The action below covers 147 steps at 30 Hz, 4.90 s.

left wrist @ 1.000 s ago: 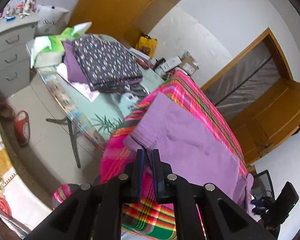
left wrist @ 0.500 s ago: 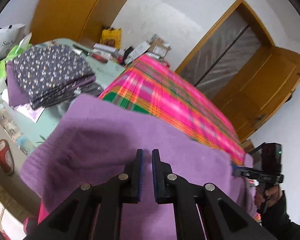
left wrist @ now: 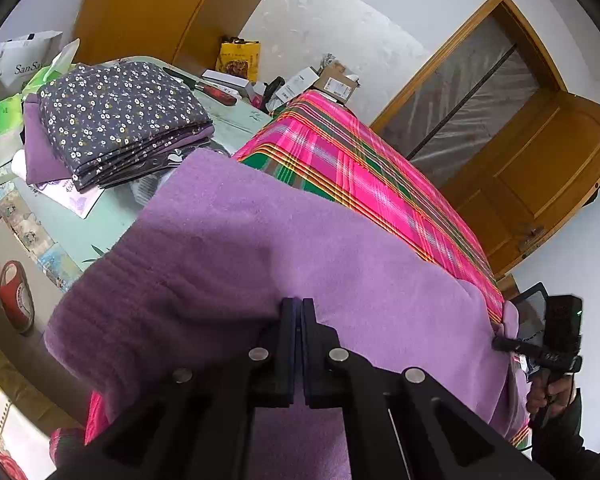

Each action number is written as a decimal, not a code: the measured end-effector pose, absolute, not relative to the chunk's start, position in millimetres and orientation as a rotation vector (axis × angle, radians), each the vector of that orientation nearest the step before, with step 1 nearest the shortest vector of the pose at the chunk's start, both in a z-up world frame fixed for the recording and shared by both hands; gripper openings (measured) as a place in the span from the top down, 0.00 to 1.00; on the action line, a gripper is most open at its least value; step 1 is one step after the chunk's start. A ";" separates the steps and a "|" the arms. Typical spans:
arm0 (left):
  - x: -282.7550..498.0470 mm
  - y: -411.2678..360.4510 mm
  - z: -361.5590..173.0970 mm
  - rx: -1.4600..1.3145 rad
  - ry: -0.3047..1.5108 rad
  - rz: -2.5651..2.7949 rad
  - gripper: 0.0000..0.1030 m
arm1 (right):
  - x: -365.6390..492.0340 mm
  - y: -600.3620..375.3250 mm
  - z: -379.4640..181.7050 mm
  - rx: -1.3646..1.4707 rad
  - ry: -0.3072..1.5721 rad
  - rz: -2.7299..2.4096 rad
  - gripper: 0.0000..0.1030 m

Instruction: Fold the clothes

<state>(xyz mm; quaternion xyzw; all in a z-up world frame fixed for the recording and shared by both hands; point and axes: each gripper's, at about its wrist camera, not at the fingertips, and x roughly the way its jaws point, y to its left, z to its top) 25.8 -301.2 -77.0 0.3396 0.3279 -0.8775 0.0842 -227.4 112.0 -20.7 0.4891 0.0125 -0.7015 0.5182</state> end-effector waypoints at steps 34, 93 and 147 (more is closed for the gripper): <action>0.0 -288.1 -39.8 0.972 0.842 -2.731 0.97 | -197.1 45.0 2.7 1.008 0.060 -1.644 0.69; -4.9 -307.6 -47.8 1.103 0.586 -2.566 0.97 | -147.4 -59.5 -27.6 1.058 0.276 -1.600 0.72; -17.4 -145.1 -30.5 1.192 0.636 -3.043 0.86 | -201.2 289.9 16.3 0.952 -0.491 -2.317 0.47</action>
